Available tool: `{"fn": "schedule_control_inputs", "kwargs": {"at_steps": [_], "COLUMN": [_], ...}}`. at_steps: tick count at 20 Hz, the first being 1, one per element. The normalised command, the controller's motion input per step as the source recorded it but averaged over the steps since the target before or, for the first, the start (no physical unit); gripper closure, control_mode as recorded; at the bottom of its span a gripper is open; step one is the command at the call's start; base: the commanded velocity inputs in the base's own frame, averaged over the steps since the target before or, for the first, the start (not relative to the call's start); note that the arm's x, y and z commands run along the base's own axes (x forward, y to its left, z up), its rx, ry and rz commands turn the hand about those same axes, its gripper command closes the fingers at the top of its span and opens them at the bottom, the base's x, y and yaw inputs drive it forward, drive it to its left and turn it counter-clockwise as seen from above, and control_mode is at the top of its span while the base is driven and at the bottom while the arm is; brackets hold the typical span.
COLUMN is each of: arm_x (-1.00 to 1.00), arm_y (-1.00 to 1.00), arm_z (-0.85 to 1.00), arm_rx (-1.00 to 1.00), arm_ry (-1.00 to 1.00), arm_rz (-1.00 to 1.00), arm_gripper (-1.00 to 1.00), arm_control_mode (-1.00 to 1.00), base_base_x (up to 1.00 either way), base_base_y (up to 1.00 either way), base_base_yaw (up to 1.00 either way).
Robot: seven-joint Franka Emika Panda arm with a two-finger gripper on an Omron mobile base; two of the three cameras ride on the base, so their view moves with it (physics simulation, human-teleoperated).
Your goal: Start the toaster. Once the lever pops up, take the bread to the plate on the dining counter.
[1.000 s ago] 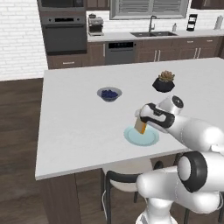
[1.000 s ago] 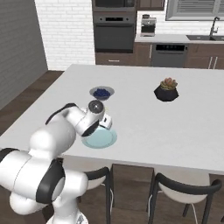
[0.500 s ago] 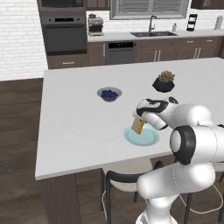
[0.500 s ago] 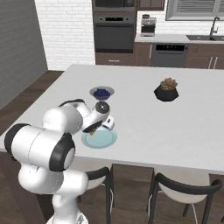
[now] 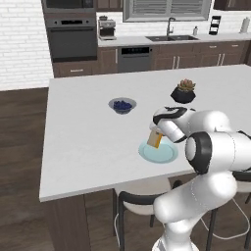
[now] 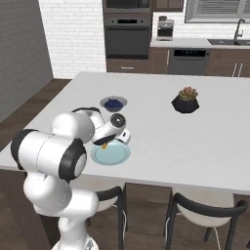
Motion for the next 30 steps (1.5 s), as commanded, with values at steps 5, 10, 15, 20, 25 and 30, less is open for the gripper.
{"fn": "schedule_control_inputs", "kwargs": {"at_steps": [5, 10, 15, 20, 25, 30], "arm_x": [-0.07, -0.27, -0.08, 0.0, -0.1, -0.3], "arm_y": [0.0, 0.0, 0.0, 0.0, 0.0, 0.0], "arm_z": [-0.01, -0.01, -0.12, -0.24, -0.14, -0.05], "arm_rx": [0.0, 0.0, 0.01, 0.01, 0.01, 0.0], "arm_ry": [-0.05, -0.12, -0.02, 0.0, -0.01, -0.02], "arm_rz": [0.0, 0.0, 0.0, 0.0, 0.0, 0.0], "arm_gripper": [1.0, 1.0, 1.0, 1.0, 1.0, 1.0], "arm_control_mode": [-1.0, -1.0, -1.0, -1.0, -1.0, -1.0], "base_base_x": [0.0, 0.0, 0.0, 0.0, 0.0, 0.0], "base_base_y": [0.0, 0.0, 0.0, 0.0, 0.0, 0.0], "base_base_yaw": [0.0, 0.0, 0.0, 0.0, 0.0, 0.0]}}
